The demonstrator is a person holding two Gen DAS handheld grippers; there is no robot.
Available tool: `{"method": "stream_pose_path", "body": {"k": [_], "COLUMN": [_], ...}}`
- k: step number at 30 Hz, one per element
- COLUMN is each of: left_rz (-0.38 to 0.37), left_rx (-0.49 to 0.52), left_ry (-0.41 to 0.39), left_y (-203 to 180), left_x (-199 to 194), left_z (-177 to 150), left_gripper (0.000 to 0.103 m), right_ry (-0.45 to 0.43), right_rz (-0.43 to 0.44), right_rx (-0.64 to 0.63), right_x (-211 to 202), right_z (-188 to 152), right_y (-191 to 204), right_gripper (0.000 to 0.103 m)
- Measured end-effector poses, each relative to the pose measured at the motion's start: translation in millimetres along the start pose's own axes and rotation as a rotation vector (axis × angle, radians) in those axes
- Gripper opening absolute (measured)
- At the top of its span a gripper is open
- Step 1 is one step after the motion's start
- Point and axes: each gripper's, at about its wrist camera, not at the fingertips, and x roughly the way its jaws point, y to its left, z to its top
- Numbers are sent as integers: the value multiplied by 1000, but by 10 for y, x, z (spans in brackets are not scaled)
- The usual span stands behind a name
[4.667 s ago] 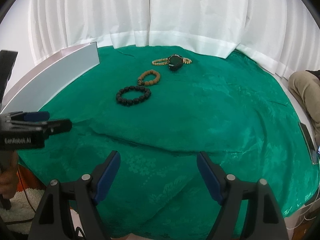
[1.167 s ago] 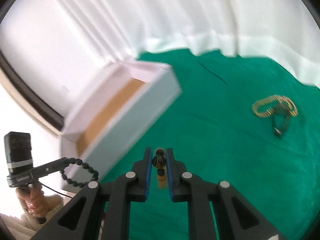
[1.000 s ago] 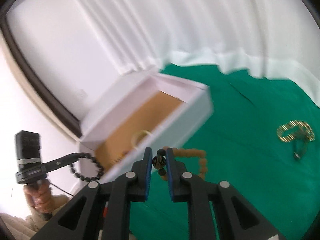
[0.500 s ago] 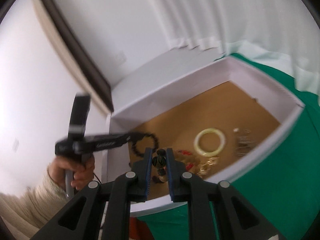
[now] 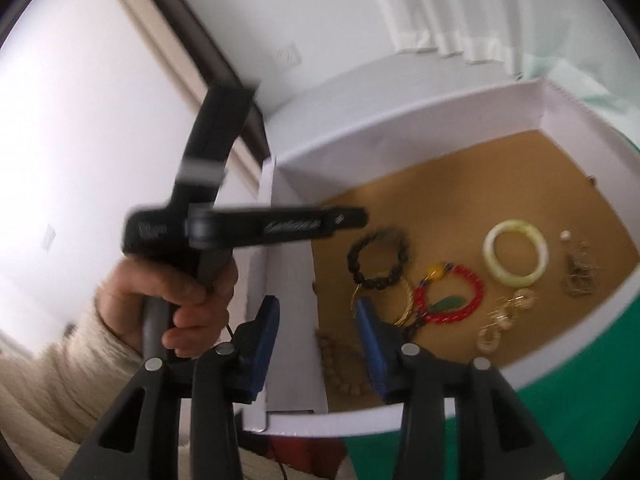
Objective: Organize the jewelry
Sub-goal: 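Carry both bracelets over the white box and open both tools, then withdraw both tools from the box toward the watch and chain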
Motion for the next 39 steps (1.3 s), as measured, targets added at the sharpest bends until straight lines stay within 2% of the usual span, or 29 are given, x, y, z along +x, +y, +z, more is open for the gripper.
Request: {"method": "stream_pose_path", "body": {"k": [3,7,11,15,19,24,31,39], "left_rz": [-23,-92,-198,-275,-278,-283,-247,-215], "left_rx": [40,125,221,346,478,558,620,633], "left_ry": [-49,-74,-24,37,71,112,140,151], "left_y": [-169,-594,-1124,-1702,-2222,-2539,-2702,-2728], "left_x": [-184,-309,-284,-177,-6,134,204,265], "left_z": [-54,-315,-708,-1171,-1555,-1875,-2087,-2156], "left_gripper": [62,67,67,68,69,69,69,69], "right_ry": [-78,-150,-159,-154,-158,-154,-162,-146], "right_rz": [-65,-277,-421,-566,-722,-883,-976,-994], "right_rx": [0,-14,52,191,271,340,356,379], "right_x": [-337,-639,-834,-1082,-1317,-1568,-1758,-1773], "right_z": [-74,-550,-1120,-1827,-2314,-2630,-2880,-2990], "right_y": [-7,-80,-280,-554,-661,-702,-730,-788], "right_gripper": [46,50,50,50,50,50,50,50]}}
